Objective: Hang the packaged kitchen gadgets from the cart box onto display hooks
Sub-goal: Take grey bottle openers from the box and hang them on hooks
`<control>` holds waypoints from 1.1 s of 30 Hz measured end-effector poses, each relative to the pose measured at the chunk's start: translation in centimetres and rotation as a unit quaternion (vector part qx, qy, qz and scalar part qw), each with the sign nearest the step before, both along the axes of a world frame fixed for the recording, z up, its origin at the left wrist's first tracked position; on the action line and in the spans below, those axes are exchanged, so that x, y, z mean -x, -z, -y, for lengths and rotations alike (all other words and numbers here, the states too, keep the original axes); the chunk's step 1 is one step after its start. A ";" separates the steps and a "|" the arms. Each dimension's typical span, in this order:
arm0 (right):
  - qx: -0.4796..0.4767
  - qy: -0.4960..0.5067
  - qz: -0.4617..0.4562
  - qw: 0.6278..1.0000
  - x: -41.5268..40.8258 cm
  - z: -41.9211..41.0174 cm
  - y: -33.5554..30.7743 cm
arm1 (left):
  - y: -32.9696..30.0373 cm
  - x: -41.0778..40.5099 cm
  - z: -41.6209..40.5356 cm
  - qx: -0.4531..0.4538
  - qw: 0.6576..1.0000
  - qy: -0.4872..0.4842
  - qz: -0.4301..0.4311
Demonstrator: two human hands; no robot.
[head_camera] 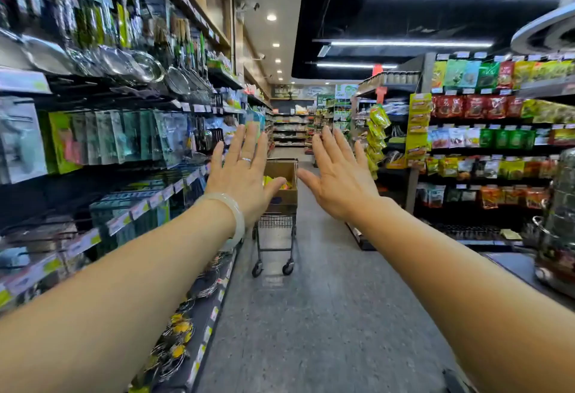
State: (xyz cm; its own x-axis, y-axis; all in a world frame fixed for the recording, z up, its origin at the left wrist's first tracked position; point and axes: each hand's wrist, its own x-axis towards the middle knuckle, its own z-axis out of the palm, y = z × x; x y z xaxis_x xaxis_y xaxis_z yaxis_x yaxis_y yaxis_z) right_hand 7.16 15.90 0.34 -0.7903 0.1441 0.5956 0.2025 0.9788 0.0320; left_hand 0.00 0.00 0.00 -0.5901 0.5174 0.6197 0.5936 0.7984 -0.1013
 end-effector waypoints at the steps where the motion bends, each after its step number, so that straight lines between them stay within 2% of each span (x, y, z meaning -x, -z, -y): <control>1: -0.006 0.002 0.006 1.000 2.0 -1.4 -0.2 | 0.0 2.0 -1.5 0.008 1.000 -0.011 0.002; 8: -0.003 0.000 0.040 0.999 16.9 -12.7 -1.9 | -0.5 17.1 -10.3 0.021 0.997 -0.042 0.061; 15: -0.004 0.006 0.082 0.997 32.5 -20.7 2.1 | 2.8 32.6 -17.7 0.033 0.993 -0.054 0.098; 19: -0.012 0.013 0.094 0.995 43.3 -24.7 3.6 | 4.6 43.3 -22.4 0.040 0.994 -0.043 0.094; 27: -0.002 0.004 0.075 0.997 64.9 -32.3 0.7 | 1.5 64.9 -31.5 0.033 0.995 -0.033 0.083; 33: 0.011 0.012 0.087 0.996 79.1 -40.4 3.3 | 4.5 79.2 -38.6 0.065 0.993 -0.026 0.099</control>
